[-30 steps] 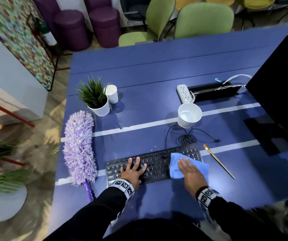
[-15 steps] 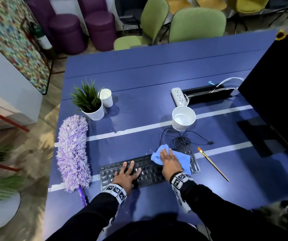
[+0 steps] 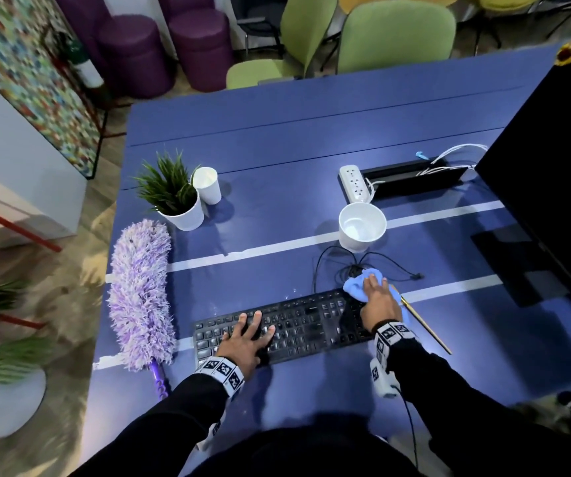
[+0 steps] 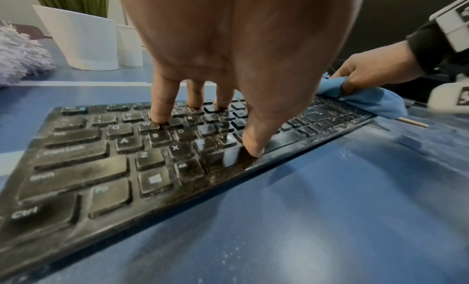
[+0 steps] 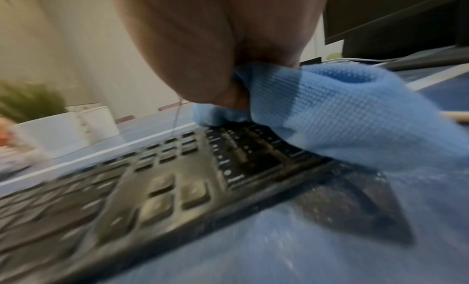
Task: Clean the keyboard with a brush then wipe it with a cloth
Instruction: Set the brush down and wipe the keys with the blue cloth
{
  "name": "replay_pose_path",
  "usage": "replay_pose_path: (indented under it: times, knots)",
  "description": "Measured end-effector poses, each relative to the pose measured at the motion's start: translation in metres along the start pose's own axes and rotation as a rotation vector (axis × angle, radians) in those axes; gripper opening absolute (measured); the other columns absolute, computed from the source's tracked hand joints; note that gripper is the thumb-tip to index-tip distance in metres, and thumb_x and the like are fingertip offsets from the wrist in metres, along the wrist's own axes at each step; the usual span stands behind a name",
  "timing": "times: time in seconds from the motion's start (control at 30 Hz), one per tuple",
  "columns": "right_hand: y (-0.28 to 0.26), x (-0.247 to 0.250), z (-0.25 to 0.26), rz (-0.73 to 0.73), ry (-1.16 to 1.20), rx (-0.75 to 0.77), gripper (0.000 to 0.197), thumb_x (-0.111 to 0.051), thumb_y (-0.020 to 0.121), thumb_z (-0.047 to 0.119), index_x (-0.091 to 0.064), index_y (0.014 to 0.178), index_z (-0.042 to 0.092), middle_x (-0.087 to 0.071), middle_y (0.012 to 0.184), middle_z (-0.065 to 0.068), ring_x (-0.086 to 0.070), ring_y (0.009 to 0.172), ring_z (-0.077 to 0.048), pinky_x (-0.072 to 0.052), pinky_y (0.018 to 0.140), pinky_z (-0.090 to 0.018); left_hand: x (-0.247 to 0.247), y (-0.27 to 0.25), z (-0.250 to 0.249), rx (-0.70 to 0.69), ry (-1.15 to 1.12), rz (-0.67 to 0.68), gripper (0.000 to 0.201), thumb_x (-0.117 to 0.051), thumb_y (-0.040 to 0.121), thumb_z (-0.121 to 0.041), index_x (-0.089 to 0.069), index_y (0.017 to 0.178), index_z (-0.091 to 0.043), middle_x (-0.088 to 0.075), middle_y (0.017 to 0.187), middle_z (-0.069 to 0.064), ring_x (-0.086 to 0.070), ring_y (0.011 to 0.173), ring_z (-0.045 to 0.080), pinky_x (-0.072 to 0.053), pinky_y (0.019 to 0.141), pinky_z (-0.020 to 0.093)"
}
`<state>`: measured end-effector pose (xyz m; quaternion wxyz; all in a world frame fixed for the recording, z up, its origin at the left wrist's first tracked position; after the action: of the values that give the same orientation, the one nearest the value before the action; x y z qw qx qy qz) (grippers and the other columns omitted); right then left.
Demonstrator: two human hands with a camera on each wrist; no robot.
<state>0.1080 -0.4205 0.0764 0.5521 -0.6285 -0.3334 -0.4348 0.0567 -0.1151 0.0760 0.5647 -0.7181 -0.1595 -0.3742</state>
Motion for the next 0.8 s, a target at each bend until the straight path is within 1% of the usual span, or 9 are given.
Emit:
replay_pose_path:
  times: [0.07, 0.13, 0.27, 0.43, 0.5, 0.57, 0.67, 0.73, 0.8]
  knots:
    - [0.001, 0.001, 0.005, -0.003, -0.013, -0.053, 0.066, -0.054, 0.083, 0.018, -0.026, 0.142, 0.011, -0.029, 0.147, -0.005, -0.024, 0.136, -0.028, -0.041, 0.1, -0.043, 0.0, 0.001, 0.0, 0.008, 0.007, 0.017, 0.075, -0.047, 0.098, -0.026, 0.003, 0.15, -0.044, 0.024, 0.16, -0.003, 0.014, 0.149, 0.032, -0.02, 0.117, 0.059]
    - [-0.012, -0.009, 0.009, 0.0, -0.009, -0.046, 0.06, -0.05, 0.084, 0.017, -0.03, 0.14, 0.006, -0.032, 0.143, -0.01, -0.029, 0.134, -0.03, -0.033, 0.108, -0.039, 0.0, 0.0, -0.002, 0.021, 0.019, 0.033, 0.076, -0.047, 0.099, -0.025, 0.005, 0.15, -0.045, 0.026, 0.16, -0.003, 0.016, 0.149, 0.032, -0.019, 0.118, 0.058]
    - [-0.022, -0.018, 0.003, -0.001, 0.041, 0.029, 0.064, -0.044, 0.084, 0.013, -0.023, 0.142, 0.0, -0.026, 0.149, -0.017, -0.021, 0.14, -0.033, -0.015, 0.117, -0.038, -0.001, 0.003, -0.001, 0.012, 0.025, 0.013, 0.078, -0.046, 0.097, -0.02, 0.007, 0.149, -0.044, 0.026, 0.16, -0.003, 0.017, 0.148, 0.033, -0.018, 0.118, 0.059]
    - [-0.011, 0.009, 0.006, -0.053, 0.164, -0.053, 0.051, -0.045, 0.089, 0.01, -0.033, 0.139, 0.004, -0.033, 0.144, -0.017, -0.034, 0.133, -0.032, -0.029, 0.11, -0.041, -0.003, 0.003, 0.003, -0.002, 0.034, 0.016, 0.082, -0.051, 0.094, -0.024, 0.006, 0.149, -0.045, 0.024, 0.16, -0.003, 0.015, 0.148, 0.033, -0.02, 0.118, 0.058]
    - [-0.021, 0.003, 0.006, -0.024, 0.16, 0.065, 0.057, -0.047, 0.089, 0.007, -0.031, 0.143, 0.007, -0.025, 0.152, -0.014, -0.027, 0.139, -0.03, -0.025, 0.113, -0.04, -0.003, 0.004, 0.003, -0.002, 0.038, 0.015, 0.082, -0.052, 0.095, -0.026, 0.006, 0.149, -0.045, 0.025, 0.16, -0.002, 0.016, 0.148, 0.033, -0.02, 0.118, 0.057]
    - [-0.023, -0.005, -0.001, -0.017, 0.152, 0.166, 0.063, -0.05, 0.079, 0.003, -0.033, 0.139, 0.009, -0.031, 0.148, -0.01, -0.028, 0.136, -0.027, -0.023, 0.112, -0.038, -0.003, 0.005, 0.002, -0.003, 0.033, 0.006, 0.082, -0.052, 0.095, -0.025, 0.006, 0.149, -0.045, 0.025, 0.16, -0.002, 0.015, 0.148, 0.033, -0.02, 0.118, 0.057]
    - [-0.022, -0.004, -0.014, -0.075, 0.231, 0.028, 0.065, -0.049, 0.075, 0.001, -0.029, 0.137, 0.009, -0.033, 0.144, -0.012, -0.034, 0.129, -0.028, -0.032, 0.103, -0.034, -0.004, 0.004, 0.0, 0.013, 0.051, 0.008, 0.083, -0.052, 0.093, -0.024, 0.005, 0.149, -0.046, 0.024, 0.16, -0.003, 0.013, 0.149, 0.033, -0.021, 0.117, 0.057]
    - [-0.036, -0.01, -0.002, -0.05, 0.232, 0.02, 0.067, -0.048, 0.085, 0.005, -0.019, 0.145, 0.004, -0.018, 0.154, -0.014, -0.022, 0.141, -0.029, -0.02, 0.114, -0.036, -0.005, 0.005, 0.001, 0.022, 0.044, -0.004, 0.082, -0.052, 0.092, -0.025, 0.003, 0.149, -0.046, 0.022, 0.161, -0.002, 0.011, 0.149, 0.033, -0.022, 0.117, 0.057]
    - [-0.056, -0.037, 0.019, 0.004, 0.252, 0.165, 0.067, -0.057, 0.083, 0.005, -0.03, 0.145, 0.006, -0.024, 0.155, -0.011, -0.026, 0.141, -0.026, -0.007, 0.116, -0.032, -0.005, 0.006, 0.002, 0.021, 0.041, -0.015, 0.082, -0.052, 0.092, -0.024, 0.002, 0.149, -0.046, 0.022, 0.161, -0.002, 0.011, 0.149, 0.034, -0.023, 0.116, 0.058]
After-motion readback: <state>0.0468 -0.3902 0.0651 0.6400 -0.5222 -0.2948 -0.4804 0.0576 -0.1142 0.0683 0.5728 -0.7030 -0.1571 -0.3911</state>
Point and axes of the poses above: each hand's wrist, its own y-axis towards the middle knuckle, its own x-axis out of the back of the hand, z = x × y, the point moved 3 cm from there along y, towards the middle knuckle
